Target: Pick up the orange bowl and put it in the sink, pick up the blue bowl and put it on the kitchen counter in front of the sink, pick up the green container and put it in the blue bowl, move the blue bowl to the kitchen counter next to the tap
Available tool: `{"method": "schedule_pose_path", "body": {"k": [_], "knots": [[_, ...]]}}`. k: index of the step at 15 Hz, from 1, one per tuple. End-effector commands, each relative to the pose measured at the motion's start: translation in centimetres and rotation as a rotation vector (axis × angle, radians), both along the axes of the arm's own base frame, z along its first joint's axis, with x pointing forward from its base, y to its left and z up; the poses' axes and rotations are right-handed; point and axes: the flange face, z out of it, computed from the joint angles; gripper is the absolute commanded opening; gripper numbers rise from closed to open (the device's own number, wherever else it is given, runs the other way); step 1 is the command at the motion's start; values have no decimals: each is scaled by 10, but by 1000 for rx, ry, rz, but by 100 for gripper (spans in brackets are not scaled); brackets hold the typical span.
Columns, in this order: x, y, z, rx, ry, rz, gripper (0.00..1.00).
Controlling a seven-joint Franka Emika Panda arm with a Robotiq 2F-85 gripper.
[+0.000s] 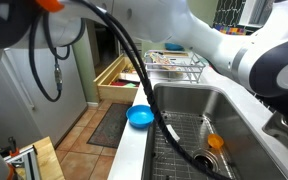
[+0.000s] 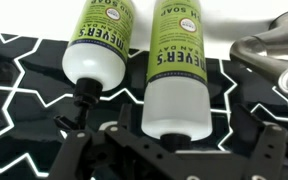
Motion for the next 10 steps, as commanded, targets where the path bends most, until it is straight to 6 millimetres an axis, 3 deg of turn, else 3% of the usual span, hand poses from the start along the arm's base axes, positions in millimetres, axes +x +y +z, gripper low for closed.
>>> {"method": "schedule_pose_path", "body": {"k": [1, 3, 6, 7, 10], "knots": [[9, -9, -16, 13, -1, -20, 100], [12, -11, -21, 18, 5, -25, 73], [12, -14, -16, 23, -6, -35, 49], [11, -14, -12, 20, -12, -35, 43], [3, -12, 6, -3, -45, -21, 40]]}}
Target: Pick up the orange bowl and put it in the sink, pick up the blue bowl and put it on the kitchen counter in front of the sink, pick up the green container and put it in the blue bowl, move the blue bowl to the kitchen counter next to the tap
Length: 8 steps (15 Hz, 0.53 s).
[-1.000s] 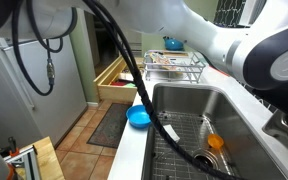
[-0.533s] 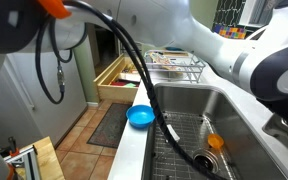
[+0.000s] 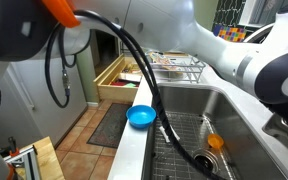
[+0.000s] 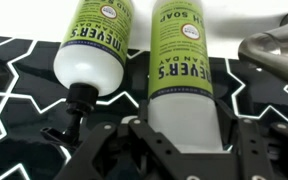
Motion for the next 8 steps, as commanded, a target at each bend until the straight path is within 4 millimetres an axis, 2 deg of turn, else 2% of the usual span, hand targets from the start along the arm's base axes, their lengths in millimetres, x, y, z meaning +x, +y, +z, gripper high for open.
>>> {"method": "schedule_pose_path", "body": {"k": [1, 5, 8], "knots": [[-10, -1, 28, -1, -43, 5, 40], [-28, 17, 76, 11, -72, 47, 39], [-43, 31, 101, -18, -72, 85, 39]]}}
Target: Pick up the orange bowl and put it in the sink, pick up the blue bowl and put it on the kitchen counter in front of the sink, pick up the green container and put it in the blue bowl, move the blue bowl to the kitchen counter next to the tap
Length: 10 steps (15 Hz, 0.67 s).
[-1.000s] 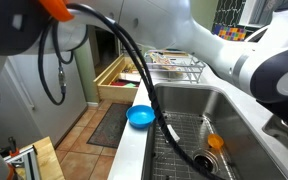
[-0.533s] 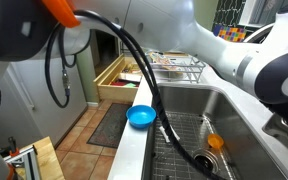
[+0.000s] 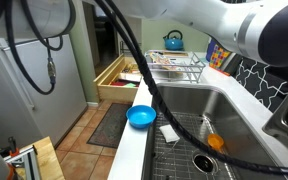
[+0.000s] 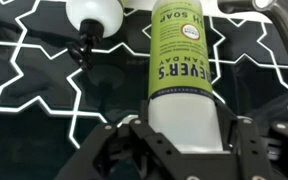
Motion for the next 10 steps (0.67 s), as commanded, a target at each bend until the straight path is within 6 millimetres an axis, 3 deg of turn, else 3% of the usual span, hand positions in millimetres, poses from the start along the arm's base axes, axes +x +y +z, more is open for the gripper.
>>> {"method": "schedule_pose_path", "body": {"k": [1, 6, 10], "knots": [[-31, 24, 25, 15, 20, 68, 39], [-63, 60, 39, 74, 108, 220, 39], [-86, 101, 41, 132, 185, 361, 39]]}}
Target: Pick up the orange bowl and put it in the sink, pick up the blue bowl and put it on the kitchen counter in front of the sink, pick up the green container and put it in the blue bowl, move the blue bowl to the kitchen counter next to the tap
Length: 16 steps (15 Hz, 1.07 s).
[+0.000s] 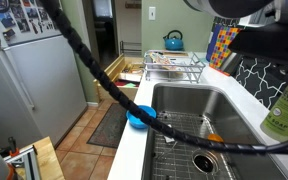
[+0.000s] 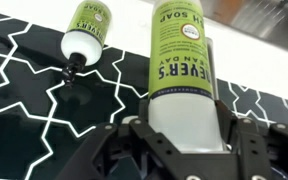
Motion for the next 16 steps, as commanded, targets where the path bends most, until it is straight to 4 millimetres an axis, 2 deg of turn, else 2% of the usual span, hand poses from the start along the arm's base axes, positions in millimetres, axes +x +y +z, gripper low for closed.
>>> {"method": "schedule_pose_path", "body": {"k": [1, 6, 10, 11, 13, 15, 16], "knots": [[-33, 45, 1, 60, 66, 142, 39], [-69, 104, -4, 110, 146, 378, 39], [-85, 144, -10, 94, 180, 576, 39], [-68, 128, -7, 81, 186, 494, 64], [-74, 141, -8, 81, 190, 539, 64], [-77, 143, -9, 79, 190, 551, 64], [-77, 143, -9, 78, 190, 552, 39]]}}
